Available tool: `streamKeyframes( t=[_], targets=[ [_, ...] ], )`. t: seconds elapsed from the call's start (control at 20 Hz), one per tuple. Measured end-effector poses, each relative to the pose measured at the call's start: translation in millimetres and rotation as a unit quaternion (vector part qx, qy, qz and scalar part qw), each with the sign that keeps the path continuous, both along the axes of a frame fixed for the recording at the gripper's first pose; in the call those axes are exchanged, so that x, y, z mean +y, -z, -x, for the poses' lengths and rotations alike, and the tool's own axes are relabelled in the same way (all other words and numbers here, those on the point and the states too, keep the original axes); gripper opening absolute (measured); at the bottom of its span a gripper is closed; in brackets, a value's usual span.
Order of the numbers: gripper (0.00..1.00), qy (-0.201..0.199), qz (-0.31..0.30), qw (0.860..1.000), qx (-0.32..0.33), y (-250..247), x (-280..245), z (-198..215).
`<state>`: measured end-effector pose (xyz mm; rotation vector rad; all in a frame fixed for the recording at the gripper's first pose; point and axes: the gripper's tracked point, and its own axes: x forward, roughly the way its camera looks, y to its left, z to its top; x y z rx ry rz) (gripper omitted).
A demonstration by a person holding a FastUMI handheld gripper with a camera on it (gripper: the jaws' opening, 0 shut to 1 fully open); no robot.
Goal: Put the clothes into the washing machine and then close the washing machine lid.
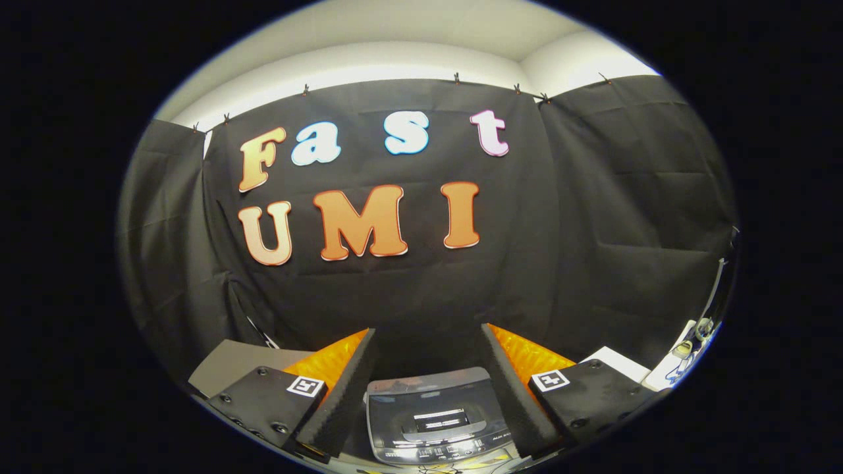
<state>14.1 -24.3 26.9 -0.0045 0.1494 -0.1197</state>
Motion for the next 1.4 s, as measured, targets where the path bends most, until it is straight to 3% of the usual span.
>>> streamKeyframes(
  t=[1.4],
  targets=[
    [0.99,-0.001,-0.006,1.000,-0.015,-13.9,22.1,6.6]
  ],
)
